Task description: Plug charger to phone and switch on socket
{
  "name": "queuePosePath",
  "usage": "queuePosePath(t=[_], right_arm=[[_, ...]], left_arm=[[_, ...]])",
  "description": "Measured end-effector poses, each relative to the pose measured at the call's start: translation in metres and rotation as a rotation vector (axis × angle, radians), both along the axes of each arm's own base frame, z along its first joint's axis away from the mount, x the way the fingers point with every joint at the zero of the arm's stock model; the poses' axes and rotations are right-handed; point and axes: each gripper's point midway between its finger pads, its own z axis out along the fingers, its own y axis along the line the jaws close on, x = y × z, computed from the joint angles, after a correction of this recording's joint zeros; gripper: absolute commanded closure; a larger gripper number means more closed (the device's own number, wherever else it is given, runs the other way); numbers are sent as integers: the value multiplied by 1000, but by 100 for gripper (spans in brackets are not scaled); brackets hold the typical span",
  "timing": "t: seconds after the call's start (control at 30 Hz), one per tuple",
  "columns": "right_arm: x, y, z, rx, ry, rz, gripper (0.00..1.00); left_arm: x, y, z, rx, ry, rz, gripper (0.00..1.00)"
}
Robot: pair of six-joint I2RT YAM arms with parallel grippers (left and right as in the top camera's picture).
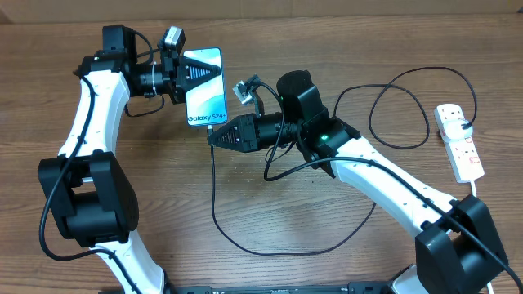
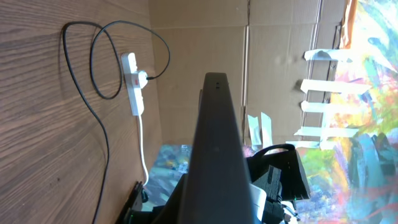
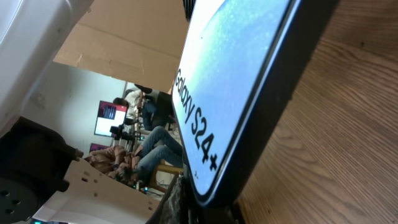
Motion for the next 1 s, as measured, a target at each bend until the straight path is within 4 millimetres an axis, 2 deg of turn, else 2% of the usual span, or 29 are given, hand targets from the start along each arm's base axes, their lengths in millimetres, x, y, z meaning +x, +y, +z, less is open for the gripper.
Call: queuePosePath(t=[1.0], right_arm=[[-2,1,1,0,72,-11,96]], left_arm=[[-3,-6,0,0,10,-13,96]])
